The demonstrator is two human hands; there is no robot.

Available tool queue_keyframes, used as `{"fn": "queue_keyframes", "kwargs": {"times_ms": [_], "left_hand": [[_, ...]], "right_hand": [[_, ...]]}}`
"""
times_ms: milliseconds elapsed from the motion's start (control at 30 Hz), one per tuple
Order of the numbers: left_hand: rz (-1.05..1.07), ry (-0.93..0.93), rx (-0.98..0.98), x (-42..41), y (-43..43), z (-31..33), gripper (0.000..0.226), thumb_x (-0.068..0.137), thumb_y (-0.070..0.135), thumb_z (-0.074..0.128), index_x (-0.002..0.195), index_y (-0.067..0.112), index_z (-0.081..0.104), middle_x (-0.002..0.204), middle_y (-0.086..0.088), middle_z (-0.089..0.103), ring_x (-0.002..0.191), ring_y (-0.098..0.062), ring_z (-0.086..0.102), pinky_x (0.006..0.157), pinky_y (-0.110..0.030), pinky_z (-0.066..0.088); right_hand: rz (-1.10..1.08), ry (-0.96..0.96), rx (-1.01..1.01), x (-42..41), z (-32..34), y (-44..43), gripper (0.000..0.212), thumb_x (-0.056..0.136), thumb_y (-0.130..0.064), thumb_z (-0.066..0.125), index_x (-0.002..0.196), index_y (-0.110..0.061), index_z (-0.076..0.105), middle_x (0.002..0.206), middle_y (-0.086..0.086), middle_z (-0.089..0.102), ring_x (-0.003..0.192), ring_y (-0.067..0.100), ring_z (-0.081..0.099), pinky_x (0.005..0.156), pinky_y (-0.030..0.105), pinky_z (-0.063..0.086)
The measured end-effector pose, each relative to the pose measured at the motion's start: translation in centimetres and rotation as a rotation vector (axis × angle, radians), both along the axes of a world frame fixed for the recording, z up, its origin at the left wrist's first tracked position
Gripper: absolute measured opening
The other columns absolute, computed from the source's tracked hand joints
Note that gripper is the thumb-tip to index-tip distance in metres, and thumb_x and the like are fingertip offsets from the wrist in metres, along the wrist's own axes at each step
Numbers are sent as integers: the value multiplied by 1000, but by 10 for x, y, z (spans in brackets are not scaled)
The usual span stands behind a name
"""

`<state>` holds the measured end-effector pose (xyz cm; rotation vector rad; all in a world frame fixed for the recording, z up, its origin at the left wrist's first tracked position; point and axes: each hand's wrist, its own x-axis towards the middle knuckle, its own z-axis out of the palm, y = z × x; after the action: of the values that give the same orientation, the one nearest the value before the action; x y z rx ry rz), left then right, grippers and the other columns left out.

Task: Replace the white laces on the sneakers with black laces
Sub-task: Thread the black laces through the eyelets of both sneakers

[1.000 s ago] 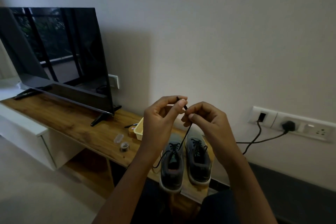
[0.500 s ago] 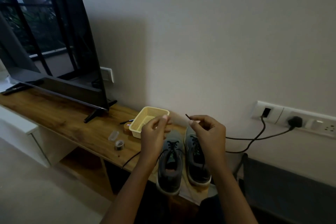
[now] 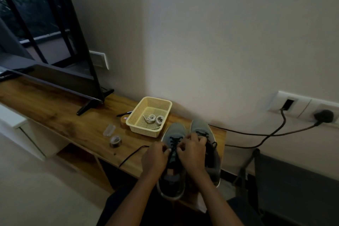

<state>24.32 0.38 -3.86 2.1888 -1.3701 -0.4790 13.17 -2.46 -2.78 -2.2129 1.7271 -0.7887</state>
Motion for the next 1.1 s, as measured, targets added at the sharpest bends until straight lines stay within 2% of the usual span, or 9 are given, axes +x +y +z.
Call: {"fn": "queue_keyframes", "kwargs": {"times_ms": [233,300,400,533,700,800,967,1033,1100], "left_hand": [[46,117,62,9,-7,-7,20,98,26,49,100,12,63,103,-6,65,95,-22,60,70,-27,38],[49,147,83,12,-9,-9,21,98,25,48,100,10,62,103,-8,65,97,-23,60,70,-26,37],[45,164,79,12,-9,-9,21,98,24,49,98,9,63,102,-9,66,94,-23,60,69,-26,36],[51,182,66,12,-10,-10,22,97,22,49,97,7,64,99,-8,66,85,-16,55,69,-25,34],[24,199,52,15,-9,-11,20,97,23,50,95,9,64,97,-8,67,83,-15,55,68,-25,35],[-5,216,24,17,-8,-11,18,96,22,52,96,10,65,96,-5,67,90,-18,60,70,-25,38],[-27,269,-45,17,-4,-10,15,93,20,57,103,14,65,98,1,66,89,-10,57,75,-23,42],[-7,266,-69,18,-4,-10,17,94,21,56,106,15,66,100,0,67,89,-10,57,74,-23,41],[31,292,-83,19,-5,-9,19,95,21,52,106,15,67,100,0,68,91,-14,61,75,-27,46]], "right_hand": [[57,115,-62,9,-8,-2,9,80,-12,64,82,-6,70,123,8,52,116,33,38,85,41,42],[65,145,-94,13,-10,-1,4,70,-9,72,71,-6,69,115,11,57,110,37,46,78,44,46],[98,190,-137,19,-12,1,19,52,-11,83,58,-10,65,98,10,63,93,38,58,63,42,50],[84,209,-169,25,-12,3,25,44,-16,86,55,-12,64,89,6,63,83,32,61,55,35,51],[91,133,-146,27,-20,2,22,48,-11,84,57,-8,63,90,7,62,86,35,60,57,40,53],[79,98,-163,27,-26,0,22,48,-10,83,57,-8,63,93,8,63,88,36,58,59,41,53],[35,50,-171,28,-31,1,20,52,-12,82,55,-11,62,93,5,62,93,25,38,63,41,48],[32,49,-119,29,-28,4,14,58,-12,81,59,-12,67,99,4,62,99,28,43,72,43,45],[42,58,-25,28,-20,3,2,74,-14,72,76,-14,73,124,1,55,118,34,39,91,46,32]]}}
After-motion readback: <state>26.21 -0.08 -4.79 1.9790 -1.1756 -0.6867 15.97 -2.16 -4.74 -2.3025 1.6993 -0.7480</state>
